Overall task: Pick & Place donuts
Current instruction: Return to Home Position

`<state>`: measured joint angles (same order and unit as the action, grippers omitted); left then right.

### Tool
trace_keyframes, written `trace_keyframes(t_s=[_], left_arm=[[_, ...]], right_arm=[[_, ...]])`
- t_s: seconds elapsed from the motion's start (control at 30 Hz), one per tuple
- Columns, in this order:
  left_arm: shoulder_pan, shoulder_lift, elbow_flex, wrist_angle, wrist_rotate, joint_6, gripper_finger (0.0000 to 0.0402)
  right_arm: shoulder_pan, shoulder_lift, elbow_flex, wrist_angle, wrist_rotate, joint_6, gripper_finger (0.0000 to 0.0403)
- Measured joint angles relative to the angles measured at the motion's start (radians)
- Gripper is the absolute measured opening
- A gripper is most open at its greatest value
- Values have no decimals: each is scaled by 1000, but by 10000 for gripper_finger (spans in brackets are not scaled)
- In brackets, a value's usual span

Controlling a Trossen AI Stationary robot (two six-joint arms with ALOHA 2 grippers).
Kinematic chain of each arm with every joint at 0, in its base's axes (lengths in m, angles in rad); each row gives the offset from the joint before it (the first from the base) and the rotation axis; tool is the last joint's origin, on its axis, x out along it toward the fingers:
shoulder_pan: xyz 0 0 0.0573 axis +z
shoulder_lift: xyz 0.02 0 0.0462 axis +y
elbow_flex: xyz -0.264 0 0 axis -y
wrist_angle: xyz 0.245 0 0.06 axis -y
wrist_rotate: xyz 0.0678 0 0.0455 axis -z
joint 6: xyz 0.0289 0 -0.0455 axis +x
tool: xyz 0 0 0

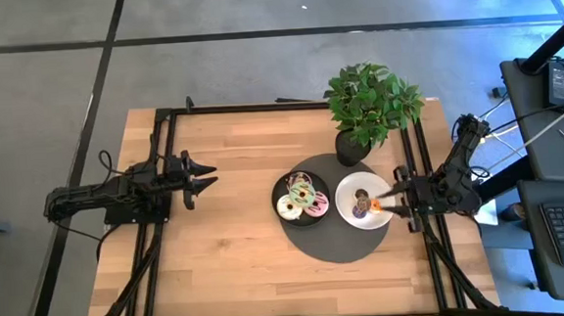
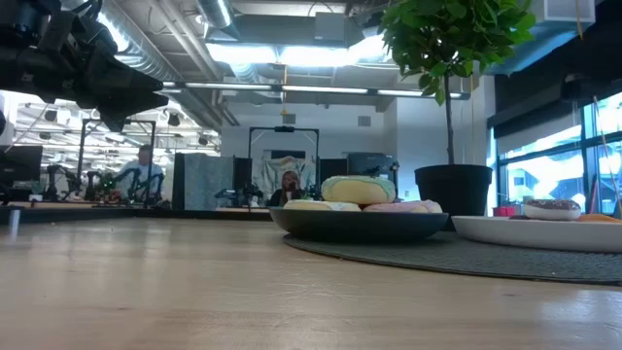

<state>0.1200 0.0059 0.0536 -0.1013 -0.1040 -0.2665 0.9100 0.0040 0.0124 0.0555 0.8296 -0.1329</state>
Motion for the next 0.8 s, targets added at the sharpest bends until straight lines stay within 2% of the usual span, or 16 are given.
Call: trace_keyframes(t_s=[0.1,0.2,0.3,0.4,0.6,0.8], left_arm=[[0,0,0,0,0,0,153],[0,0,0,0,0,0,155],[0,0,0,0,0,0,154],[0,0,0,0,0,0,151],[0,0,0,0,0,0,152],[0,0,0,0,1,0,154]], right_arm=[[0,0,4,-5,-195,47,136],[0,0,19,-50,-451,80,136],[0,0,29,-104,-599,107,136],[0,-3,42,-140,-608,122,136],[-27,-3,74,-149,-602,41,136],[-116,-3,40,-71,-762,21,136]])
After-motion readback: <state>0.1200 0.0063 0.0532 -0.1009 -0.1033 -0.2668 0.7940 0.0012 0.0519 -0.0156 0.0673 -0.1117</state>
